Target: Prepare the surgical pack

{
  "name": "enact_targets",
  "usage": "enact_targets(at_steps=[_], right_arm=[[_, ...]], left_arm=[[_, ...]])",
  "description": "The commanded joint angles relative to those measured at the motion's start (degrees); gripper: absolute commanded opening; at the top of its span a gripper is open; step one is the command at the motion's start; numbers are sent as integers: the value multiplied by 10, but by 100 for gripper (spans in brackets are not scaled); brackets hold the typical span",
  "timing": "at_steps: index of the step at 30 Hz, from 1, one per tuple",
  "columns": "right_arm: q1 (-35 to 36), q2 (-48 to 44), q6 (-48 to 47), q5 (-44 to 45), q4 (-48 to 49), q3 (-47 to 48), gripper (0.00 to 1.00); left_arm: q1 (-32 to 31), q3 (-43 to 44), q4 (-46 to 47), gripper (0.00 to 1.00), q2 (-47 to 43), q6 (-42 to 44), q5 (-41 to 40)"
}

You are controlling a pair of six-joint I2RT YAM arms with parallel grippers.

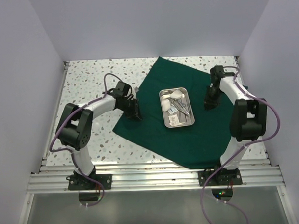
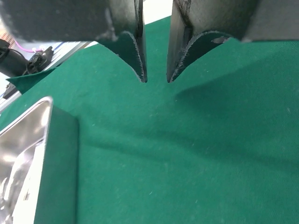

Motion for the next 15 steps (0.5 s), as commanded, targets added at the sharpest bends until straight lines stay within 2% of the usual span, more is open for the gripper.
enact_targets(at_steps=[1,3,6,11,15], right_arm=[[3,6,6,17,-1,-24,12],[3,14,5,10,10,-42,6],[4,34,8,-5,23,-54,1],[19,70,18,-24,37,-50,0],[42,115,26,-32,35,-30,0]], left_arm=[[0,-11,16,26,-2,12,4],[5,-22,24,26,12,-1,21],[25,-47,32,21,30,-17,39],[45,-64,4,21,25,-13,12],[82,-119,27,15,36,-39,89]])
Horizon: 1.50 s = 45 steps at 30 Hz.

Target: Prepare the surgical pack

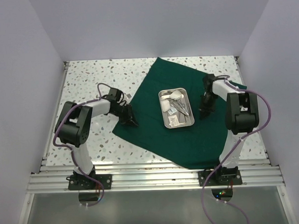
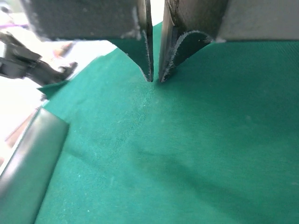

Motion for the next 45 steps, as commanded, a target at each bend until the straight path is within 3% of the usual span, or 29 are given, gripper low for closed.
enact_targets(at_steps=[1,7,12,21,25,29,31,36,40,45], right_arm=[[29,43,17,-25,19,21,0],[78,122,16,-17,1,101,0],[116,195,15,-27,-25,195,1],[189,408,9,-33,-112,518,3],[194,456,33,-65,-116,633,4],[187,406,36,-50,-75,623,7],[173,367,30,-39,-78,624,15],[127,276,-1,-20,-133,598,30],[91,155,-34,-9,-147,479,50],[79,49,-50,-13,-127,301,53]], left_arm=[[36,-76,-4,14,10,-14,27],[56,-152,-30,15,-41,-11,17],[67,-243,-11,14,-100,-63,40],[66,-315,-6,16,-203,-70,55],[64,-279,-9,24,-274,-52,47],[64,-185,-24,31,-310,-22,0],[63,-124,-23,32,-294,-15,-26],[66,60,-56,32,-156,25,-98],[79,184,-101,29,-55,38,-157],[93,290,-122,29,36,49,-207]])
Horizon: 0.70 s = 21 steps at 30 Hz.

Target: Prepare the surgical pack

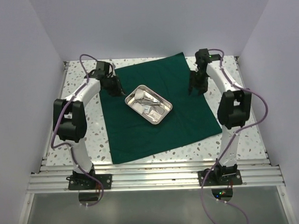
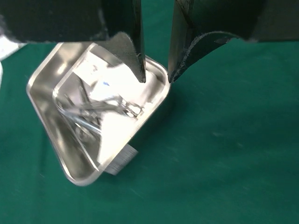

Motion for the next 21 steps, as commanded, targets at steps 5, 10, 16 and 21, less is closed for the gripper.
enact_targets(at_steps=[5,10,16,21], right_arm=[[13,-148,2,-31,78,-221,31],[13,-149,20,-48,137,-318,1],[-1,-121,23,6,171,-362,0],[-21,-79,8,48,161,-327,0]], left_arm=[[40,85,-35,32,92,19,-45],[51,83,-35,33,125,22,-34],[66,28,-26,33,139,8,-18],[75,-104,3,33,91,-33,-7]])
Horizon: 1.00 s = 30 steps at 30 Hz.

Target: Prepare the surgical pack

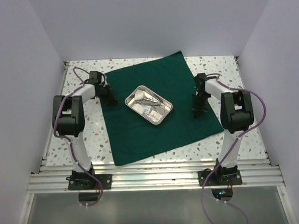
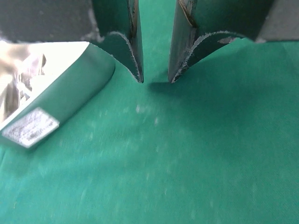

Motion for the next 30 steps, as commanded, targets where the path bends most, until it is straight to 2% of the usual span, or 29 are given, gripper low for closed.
enact_targets(at_steps=[1,4,8,13,16,19,20,22,23,26,30], right_arm=[[-14,54,-9,58,22,41,0],[-17,105,-14,66,3,109,0],[-16,160,-22,57,-30,194,0],[-16,165,-38,50,-41,251,6],[-15,159,-49,32,-68,290,13],[-13,101,-38,-45,-65,283,40],[-10,82,-33,-107,-63,268,51],[-4,44,-12,-143,-60,254,57],[8,36,-4,-154,-64,247,65],[40,17,37,-167,-72,240,75],[86,-8,124,-153,-37,213,80]], left_arm=[[9,-126,-17,33,-30,-27,2],[15,-196,0,33,-64,-42,12],[16,-235,-4,33,-108,-30,21],[18,-254,-7,33,-153,-17,56],[17,-259,2,33,-198,-16,73],[17,-214,-24,50,-235,14,58],[17,-199,-31,60,-241,34,55],[17,-155,-42,71,-244,49,51],[17,-142,-43,80,-242,59,52],[16,-106,-19,85,-211,70,100],[-1,-47,-24,84,-148,91,110]])
